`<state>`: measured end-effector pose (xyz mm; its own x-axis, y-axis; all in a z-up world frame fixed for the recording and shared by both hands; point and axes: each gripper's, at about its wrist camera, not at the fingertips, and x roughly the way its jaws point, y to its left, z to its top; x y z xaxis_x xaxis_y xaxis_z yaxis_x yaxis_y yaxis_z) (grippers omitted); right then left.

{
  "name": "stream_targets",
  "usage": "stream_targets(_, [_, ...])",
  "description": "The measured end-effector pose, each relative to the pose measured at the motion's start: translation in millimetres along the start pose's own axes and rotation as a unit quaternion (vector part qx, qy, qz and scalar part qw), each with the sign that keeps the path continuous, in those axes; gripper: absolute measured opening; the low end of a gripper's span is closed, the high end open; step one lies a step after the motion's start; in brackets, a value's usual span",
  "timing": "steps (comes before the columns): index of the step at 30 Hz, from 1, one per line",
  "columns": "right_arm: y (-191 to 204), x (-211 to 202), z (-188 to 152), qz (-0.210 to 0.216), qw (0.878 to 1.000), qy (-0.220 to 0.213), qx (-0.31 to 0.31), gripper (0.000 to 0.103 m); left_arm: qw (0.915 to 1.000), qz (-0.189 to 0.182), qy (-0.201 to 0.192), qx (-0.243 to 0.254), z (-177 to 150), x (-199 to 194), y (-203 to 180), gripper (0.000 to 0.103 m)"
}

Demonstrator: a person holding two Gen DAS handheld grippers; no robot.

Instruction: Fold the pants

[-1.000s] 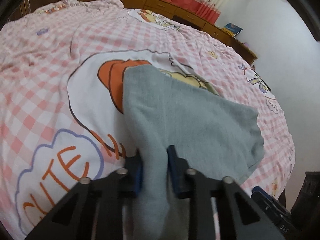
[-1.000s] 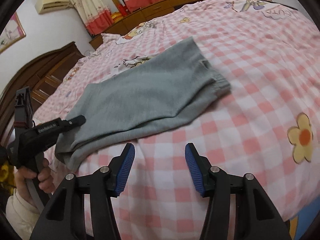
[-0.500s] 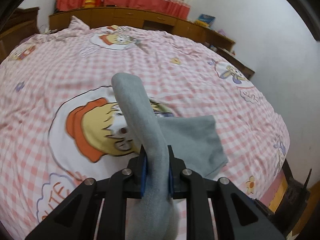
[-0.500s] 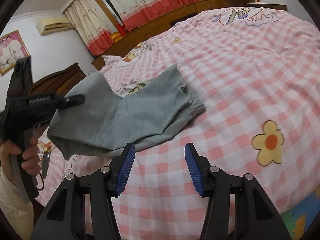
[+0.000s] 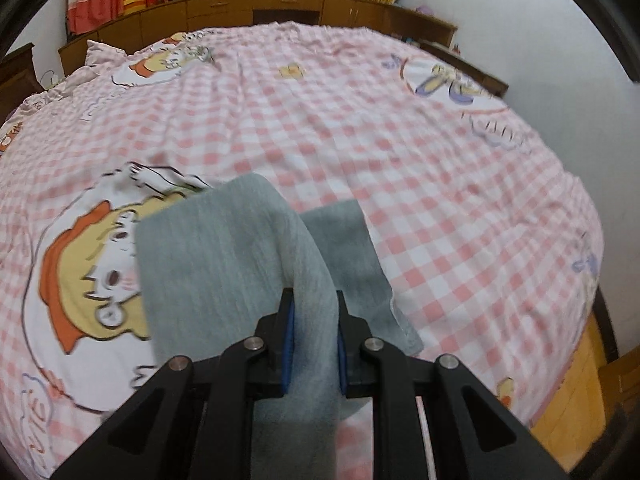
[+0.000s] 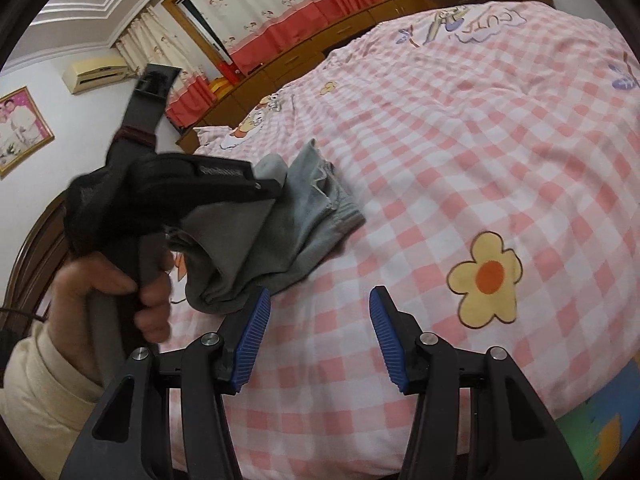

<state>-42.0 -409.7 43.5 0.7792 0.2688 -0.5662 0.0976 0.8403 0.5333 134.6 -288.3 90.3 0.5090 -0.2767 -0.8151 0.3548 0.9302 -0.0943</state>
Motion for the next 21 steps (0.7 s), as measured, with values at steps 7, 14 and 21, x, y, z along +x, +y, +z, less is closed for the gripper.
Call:
stream_targets(7, [-12.1, 6.3, -3.5, -0.009, 1.0, 0.016, 0.013, 0.054, 0.9988, -0.013, 0.005, 0.046, -14.1, 13.3, -24.1, 0.048])
stream_targets(14, [-5.4, 6.6, 0.7, -0.021, 1.0, 0.022, -0.006, 0.054, 0.9965, -0.059, -0.012, 0.058, -19.2, -28.4, -17.8, 0.057])
stream_targets(21, [5.3, 9.5, 31.3, 0.012, 0.999, 0.03, -0.006, 0.054, 0.9975, -0.048, -0.052, 0.005, -37.7, -70.8, 33.1, 0.065])
